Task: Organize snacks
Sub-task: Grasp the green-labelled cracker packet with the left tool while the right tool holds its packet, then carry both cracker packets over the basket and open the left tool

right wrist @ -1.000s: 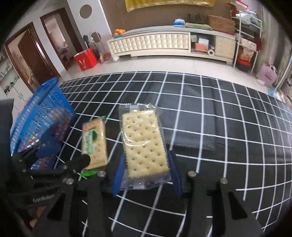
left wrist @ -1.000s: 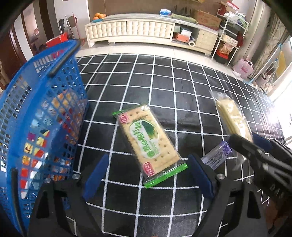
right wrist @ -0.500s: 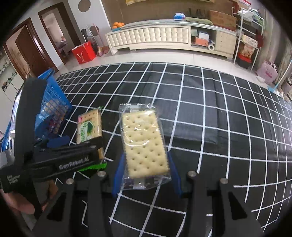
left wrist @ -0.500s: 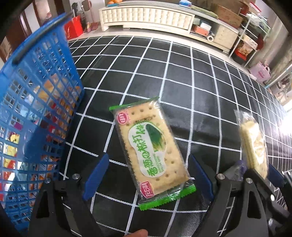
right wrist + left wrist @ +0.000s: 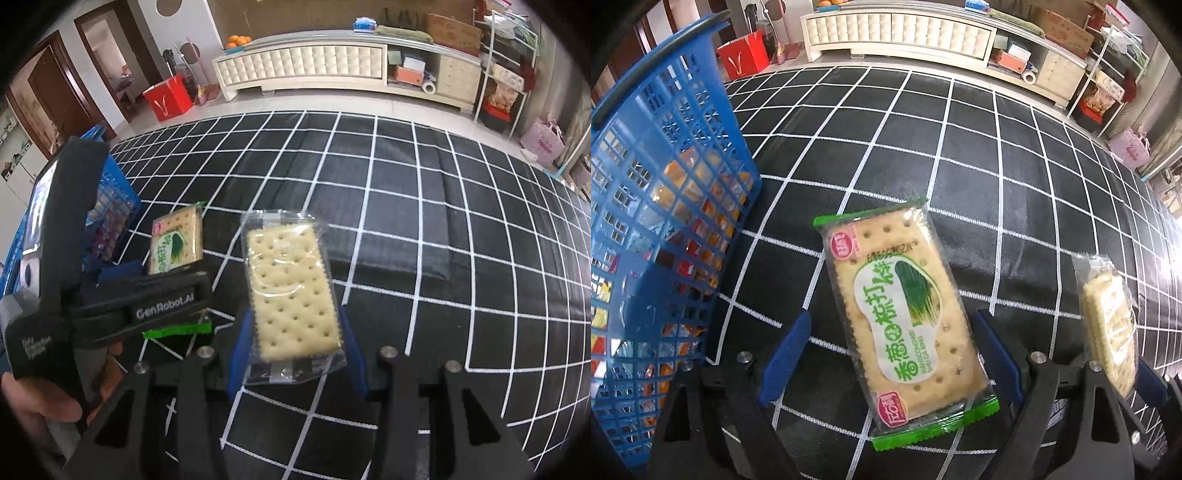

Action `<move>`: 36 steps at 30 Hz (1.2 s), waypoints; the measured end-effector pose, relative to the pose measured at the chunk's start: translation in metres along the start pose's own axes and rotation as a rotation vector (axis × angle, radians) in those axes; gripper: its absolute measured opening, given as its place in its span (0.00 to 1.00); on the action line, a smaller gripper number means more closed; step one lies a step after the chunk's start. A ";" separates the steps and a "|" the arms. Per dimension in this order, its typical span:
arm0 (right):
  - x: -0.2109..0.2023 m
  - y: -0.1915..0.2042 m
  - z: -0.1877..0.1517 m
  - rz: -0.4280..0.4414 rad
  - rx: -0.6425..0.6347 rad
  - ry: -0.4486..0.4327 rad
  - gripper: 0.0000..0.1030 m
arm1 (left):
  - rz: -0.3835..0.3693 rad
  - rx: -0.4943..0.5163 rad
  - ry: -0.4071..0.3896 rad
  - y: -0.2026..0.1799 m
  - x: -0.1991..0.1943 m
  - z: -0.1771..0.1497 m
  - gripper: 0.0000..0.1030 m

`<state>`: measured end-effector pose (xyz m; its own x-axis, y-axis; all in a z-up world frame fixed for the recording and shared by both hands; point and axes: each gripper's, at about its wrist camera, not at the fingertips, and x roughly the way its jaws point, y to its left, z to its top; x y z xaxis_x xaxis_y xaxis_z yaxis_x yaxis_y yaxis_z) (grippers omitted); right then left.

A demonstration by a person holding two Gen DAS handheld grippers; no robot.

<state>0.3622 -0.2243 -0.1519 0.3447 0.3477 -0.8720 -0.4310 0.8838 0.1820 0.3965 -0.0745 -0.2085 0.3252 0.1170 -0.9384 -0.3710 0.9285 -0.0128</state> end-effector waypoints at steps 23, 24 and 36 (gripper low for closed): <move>-0.004 0.010 -0.001 -0.033 -0.028 -0.001 0.49 | -0.066 0.117 -0.030 0.011 -0.035 -0.040 0.52; -0.009 0.014 -0.001 -0.037 -0.040 -0.013 0.49 | -0.069 0.135 -0.051 0.011 -0.042 -0.043 0.52; -0.070 0.066 -0.013 -0.014 -0.009 -0.095 0.49 | -0.155 0.201 -0.222 0.060 -0.135 -0.081 0.52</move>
<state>0.2990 -0.1946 -0.0850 0.4281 0.3635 -0.8274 -0.4325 0.8863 0.1656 0.2597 -0.0637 -0.1101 0.5544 0.0225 -0.8319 -0.1307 0.9896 -0.0604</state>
